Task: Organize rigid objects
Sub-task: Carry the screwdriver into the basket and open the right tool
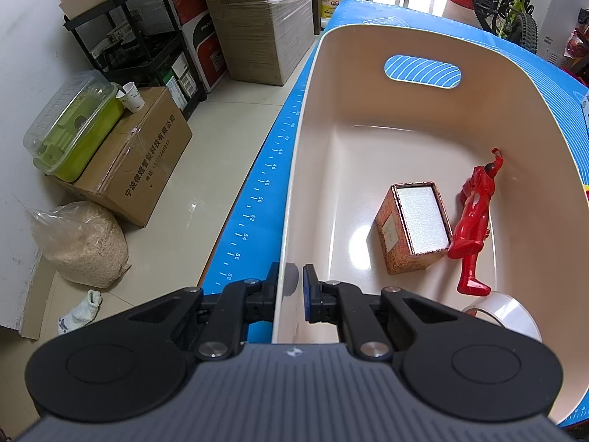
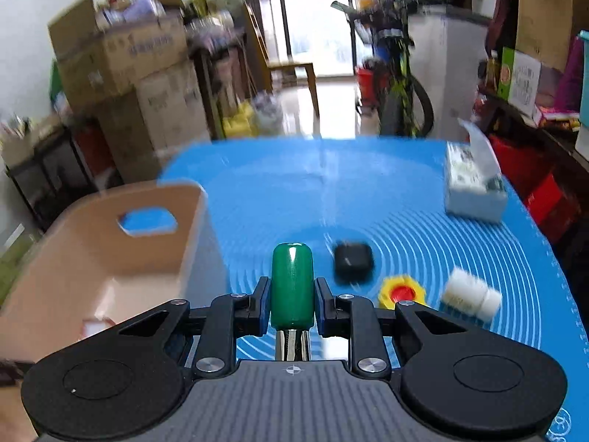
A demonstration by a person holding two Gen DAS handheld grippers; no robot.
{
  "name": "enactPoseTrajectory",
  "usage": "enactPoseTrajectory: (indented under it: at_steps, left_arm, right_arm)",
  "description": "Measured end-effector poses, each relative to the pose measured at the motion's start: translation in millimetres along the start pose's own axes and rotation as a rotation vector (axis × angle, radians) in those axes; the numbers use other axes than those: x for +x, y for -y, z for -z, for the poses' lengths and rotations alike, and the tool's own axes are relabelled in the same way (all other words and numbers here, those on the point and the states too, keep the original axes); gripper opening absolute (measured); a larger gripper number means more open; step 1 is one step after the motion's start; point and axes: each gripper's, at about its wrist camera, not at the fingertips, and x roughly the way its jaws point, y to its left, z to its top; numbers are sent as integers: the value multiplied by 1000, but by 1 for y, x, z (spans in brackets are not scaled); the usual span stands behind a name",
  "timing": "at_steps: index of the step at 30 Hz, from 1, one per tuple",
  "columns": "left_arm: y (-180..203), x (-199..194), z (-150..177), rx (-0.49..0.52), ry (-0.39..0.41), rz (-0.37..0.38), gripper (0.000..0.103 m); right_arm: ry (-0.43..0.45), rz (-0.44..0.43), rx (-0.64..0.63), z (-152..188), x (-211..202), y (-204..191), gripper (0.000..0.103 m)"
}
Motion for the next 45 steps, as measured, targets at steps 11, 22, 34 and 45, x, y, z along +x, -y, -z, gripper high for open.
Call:
enactPoseTrajectory:
  at_steps: [11, 22, 34, 45]
  left_arm:
    - [0, 0, 0, -1, 0, 1, 12]
    - [2, 1, -1, 1, 1, 0, 12]
    - [5, 2, -4, 6, 4, 8, 12]
    - [5, 3, -2, 1, -2, -1, 12]
  right_arm:
    - [30, -169, -137, 2, -9, -61, 33]
    - [-101, -198, -262, 17, 12, -104, 33]
    - [-174, -202, -316, 29, 17, -115, 36]
    - [-103, -209, -213, 7, -3, -90, 63]
